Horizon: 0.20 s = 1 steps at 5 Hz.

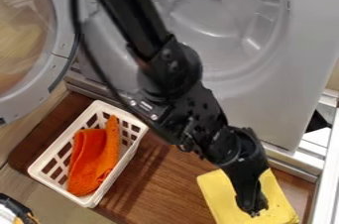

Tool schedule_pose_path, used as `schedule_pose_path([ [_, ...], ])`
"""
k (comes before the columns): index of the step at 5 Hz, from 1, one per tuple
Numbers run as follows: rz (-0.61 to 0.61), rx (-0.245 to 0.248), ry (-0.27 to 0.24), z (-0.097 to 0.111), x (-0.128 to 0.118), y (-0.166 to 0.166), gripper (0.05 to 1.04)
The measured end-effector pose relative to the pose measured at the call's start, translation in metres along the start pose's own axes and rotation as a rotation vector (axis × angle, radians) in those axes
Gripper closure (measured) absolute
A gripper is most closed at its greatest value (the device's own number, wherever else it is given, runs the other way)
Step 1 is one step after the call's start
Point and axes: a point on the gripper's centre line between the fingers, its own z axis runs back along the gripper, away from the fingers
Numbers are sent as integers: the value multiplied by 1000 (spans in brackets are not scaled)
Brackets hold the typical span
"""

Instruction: Move the yellow cloth to the right side of the table

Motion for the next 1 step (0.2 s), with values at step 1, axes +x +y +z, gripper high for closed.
schedule_pose_path([
  [1, -2, -14, -52, 10, 0, 2, 85],
])
